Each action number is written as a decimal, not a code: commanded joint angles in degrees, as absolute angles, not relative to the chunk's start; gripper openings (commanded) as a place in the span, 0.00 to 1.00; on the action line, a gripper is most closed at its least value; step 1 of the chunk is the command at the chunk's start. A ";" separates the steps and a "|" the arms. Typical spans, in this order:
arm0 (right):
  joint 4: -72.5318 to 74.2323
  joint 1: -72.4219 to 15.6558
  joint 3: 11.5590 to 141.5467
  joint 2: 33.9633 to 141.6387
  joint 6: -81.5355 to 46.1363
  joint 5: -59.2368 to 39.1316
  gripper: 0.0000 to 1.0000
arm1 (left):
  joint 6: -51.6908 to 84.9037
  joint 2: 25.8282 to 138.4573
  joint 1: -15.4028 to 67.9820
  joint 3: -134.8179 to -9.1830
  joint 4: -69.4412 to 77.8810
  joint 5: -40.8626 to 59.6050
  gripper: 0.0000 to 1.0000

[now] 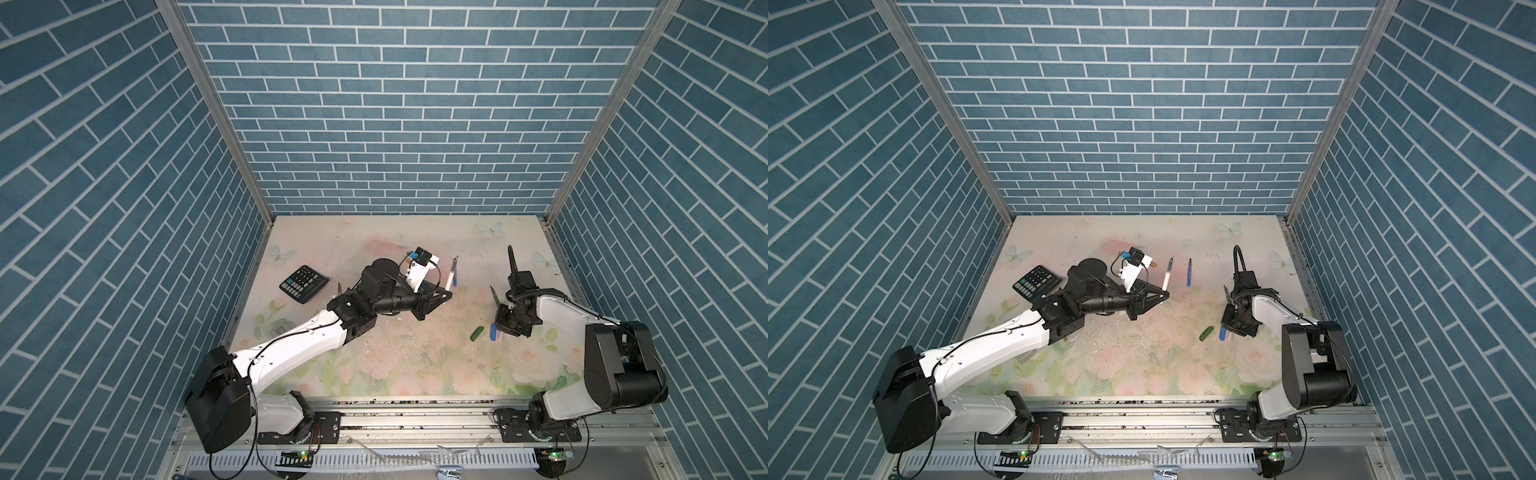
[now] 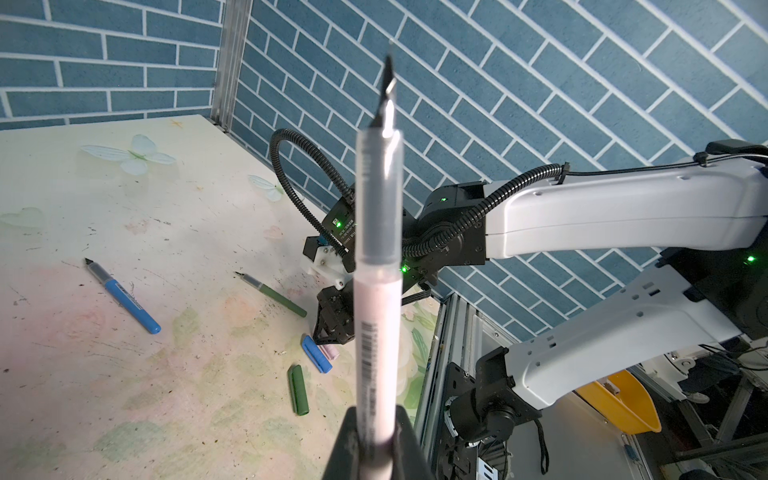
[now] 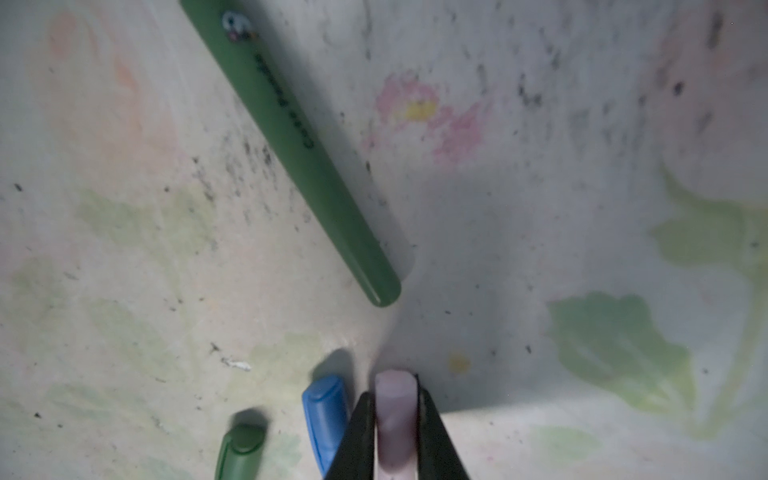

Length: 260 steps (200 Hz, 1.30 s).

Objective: Insert the pens into the pen caps
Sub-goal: 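Lower the right gripper and grasp the pink cap, then lift the pink cap with the right gripper toward the left gripper's pen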

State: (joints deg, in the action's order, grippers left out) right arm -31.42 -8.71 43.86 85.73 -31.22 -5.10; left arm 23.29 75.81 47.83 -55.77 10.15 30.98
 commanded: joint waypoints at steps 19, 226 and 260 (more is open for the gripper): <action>-32.71 -8.55 43.10 87.98 -31.90 -1.75 0.18 | 22.60 74.55 48.25 -55.81 10.46 31.55 0.00; -25.04 -11.67 37.18 57.34 -35.13 3.69 0.12 | 17.58 75.77 48.91 -53.61 8.25 19.03 0.00; -23.68 -11.78 37.50 53.31 -34.76 3.31 0.12 | 17.26 75.51 49.04 -53.68 8.75 19.33 0.00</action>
